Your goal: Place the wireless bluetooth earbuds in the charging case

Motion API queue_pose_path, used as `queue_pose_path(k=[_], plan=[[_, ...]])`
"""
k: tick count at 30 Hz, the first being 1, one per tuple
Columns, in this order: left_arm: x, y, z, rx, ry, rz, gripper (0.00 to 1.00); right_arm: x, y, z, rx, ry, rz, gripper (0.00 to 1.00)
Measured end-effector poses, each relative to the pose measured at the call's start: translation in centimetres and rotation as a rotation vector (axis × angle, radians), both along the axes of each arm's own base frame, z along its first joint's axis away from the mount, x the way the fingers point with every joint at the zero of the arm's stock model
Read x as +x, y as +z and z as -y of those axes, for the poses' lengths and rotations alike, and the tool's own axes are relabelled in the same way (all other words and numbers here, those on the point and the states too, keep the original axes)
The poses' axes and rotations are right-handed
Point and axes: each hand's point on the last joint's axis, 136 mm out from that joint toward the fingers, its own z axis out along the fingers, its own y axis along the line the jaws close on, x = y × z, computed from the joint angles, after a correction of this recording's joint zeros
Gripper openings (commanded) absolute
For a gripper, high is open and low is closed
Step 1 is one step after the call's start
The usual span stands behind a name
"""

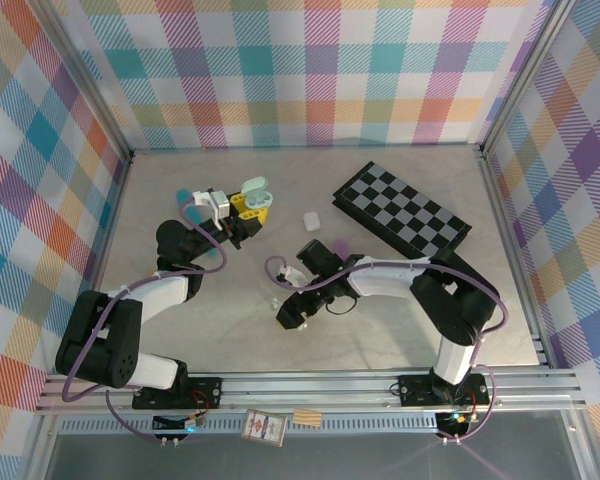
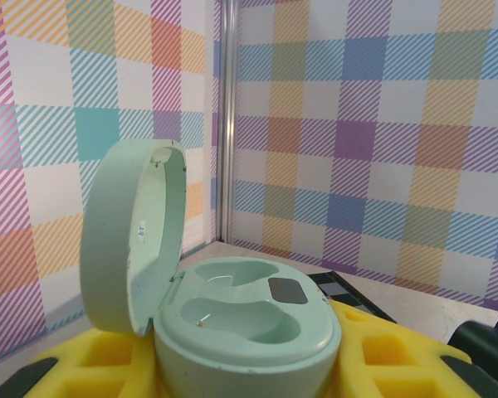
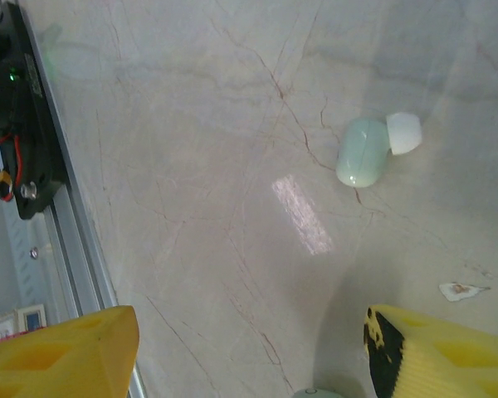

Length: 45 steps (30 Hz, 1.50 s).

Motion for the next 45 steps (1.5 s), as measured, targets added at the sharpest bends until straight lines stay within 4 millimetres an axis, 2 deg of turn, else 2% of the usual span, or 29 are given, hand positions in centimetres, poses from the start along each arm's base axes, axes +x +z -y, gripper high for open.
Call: queue_pose_path(k=[9,20,33,45], plan=[[0.1,0.5,0.0,-0.002,0.000,0.012,0.34,-1.2,-1.0,1.3,-0.021,0.045,-0.048,0.64],[0.1,1.0,0.1,-0.002,-0.009,0.028,0.34,-2.5,-1.3,2.7,-0.048,0.054,-0.092,0.53],[0.0,1.0,0.1,-0.001,-0.013,0.028,0.34,-2.6,-1.9,3.5,-0.084,0.081,-0.060,0.49],[0.0,1.1,0.2,-0.001,-0.018,0.027,0.34,-2.0,-2.3,4.2,-0.127,0.136,0.024,0.36]])
